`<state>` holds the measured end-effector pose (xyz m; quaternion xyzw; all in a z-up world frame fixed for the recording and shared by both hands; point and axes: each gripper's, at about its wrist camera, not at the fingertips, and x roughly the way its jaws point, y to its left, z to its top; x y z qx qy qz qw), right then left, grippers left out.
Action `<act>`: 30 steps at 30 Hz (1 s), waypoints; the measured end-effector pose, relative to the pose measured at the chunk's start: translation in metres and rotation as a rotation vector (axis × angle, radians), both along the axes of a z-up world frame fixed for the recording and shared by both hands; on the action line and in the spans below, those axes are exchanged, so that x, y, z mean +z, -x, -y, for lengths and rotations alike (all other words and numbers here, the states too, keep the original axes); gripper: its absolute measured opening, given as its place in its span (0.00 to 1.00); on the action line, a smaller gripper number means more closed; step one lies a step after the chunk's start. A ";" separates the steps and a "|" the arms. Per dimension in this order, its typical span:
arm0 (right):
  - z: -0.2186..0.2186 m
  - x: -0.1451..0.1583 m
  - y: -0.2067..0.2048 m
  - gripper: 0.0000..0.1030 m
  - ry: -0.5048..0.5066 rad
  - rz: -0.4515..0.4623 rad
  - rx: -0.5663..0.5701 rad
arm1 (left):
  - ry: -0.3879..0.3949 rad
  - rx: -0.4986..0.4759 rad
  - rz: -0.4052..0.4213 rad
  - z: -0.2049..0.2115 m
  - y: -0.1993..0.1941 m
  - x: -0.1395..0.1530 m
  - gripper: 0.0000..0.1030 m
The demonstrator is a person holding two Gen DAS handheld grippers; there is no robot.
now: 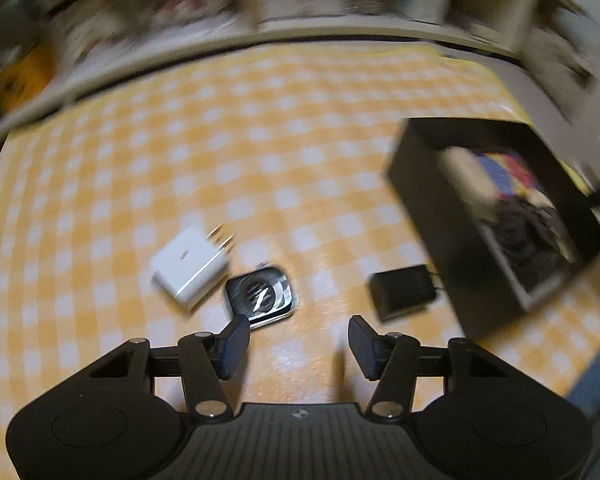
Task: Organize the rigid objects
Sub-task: 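Reach the left tool to the black smartwatch and grasp it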
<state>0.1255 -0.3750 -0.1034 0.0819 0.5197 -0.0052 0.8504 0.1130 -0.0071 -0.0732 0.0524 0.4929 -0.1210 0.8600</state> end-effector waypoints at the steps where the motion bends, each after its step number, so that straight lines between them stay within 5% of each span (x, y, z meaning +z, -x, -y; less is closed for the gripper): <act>1: 0.000 0.000 0.000 0.10 0.001 0.000 0.001 | 0.012 0.035 -0.010 -0.003 -0.003 -0.003 0.54; 6: 0.001 0.000 0.000 0.11 0.001 0.000 0.003 | 0.059 0.195 0.009 -0.006 -0.013 -0.009 0.54; 15: 0.002 0.001 0.000 0.11 0.000 0.000 0.003 | -0.026 0.266 0.058 0.006 -0.023 -0.022 0.53; 30: 0.000 0.001 0.000 0.11 0.004 -0.001 0.005 | 0.021 0.193 0.074 0.011 -0.019 -0.011 0.46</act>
